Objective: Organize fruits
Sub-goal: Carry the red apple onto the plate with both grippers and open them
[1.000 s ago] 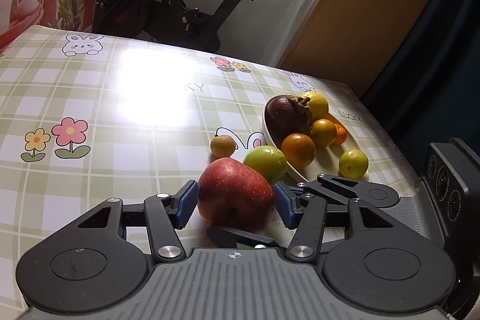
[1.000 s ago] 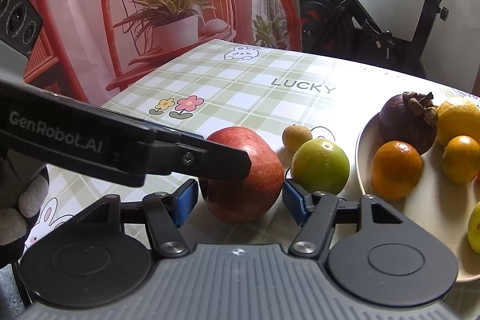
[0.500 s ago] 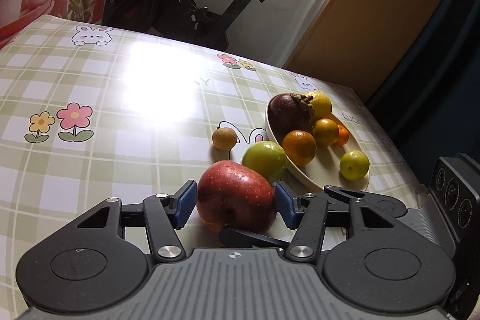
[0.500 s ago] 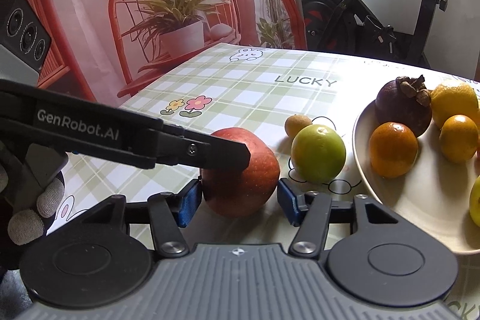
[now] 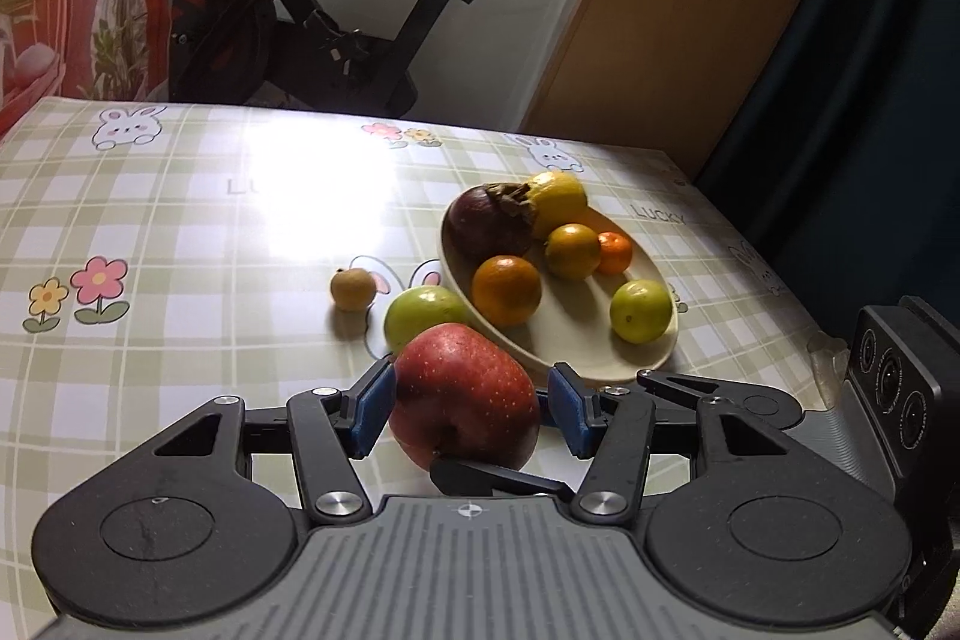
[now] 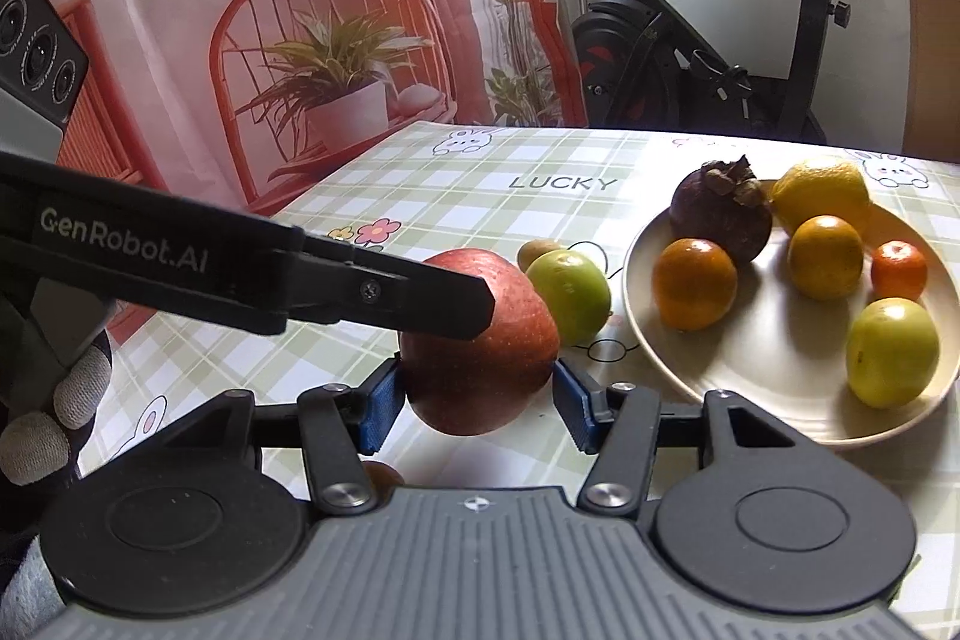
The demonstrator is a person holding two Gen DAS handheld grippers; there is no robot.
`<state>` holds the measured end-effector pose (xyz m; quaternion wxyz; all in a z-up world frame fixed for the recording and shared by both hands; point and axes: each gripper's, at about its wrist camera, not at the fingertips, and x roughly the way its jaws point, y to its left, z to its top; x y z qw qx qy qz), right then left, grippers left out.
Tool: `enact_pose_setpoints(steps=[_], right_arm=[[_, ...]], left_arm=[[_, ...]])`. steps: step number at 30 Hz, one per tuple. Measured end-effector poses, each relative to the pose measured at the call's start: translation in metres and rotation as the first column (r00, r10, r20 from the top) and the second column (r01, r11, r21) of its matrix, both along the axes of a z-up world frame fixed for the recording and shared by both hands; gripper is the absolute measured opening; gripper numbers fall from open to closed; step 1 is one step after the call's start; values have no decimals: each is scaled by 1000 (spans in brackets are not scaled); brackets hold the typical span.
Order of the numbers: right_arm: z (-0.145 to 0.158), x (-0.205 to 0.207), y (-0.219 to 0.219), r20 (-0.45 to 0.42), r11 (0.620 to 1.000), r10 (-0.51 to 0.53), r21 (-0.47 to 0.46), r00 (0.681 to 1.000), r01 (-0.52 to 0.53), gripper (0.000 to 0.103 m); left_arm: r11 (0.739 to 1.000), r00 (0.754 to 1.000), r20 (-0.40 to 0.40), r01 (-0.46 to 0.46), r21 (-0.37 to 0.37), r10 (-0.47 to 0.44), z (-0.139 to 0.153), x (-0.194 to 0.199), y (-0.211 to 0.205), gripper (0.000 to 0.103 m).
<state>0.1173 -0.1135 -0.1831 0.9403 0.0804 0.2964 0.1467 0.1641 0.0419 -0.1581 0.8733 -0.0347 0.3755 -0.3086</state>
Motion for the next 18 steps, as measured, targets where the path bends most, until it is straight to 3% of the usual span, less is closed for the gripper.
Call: enact_pose_setpoints(steps=[9,10,11,13,18], right_arm=[[6,-18,-48,28,993,-98,72,995,96,54],[7,-19,-51,42,993,-88,78,995,85,50],[10,-19,-51,55,994,-90,70,994,87,36],[12,-15,-51,42,992,-121,38,992,120,35],[7,-13,-56,30,995,-85,60,996,84,35]], left_arm=[[991,991,17,134,23,-135,14,-6,-61,54],[987,987,15,161,32,-161,14,-6,-70,51],[982,983,16,185,44,-185,12,-6,-81,51],[982,984,18,179,63,-180,7,-3,-94,48],[989,990,-3,143,43,-143,8,10,-88,45]])
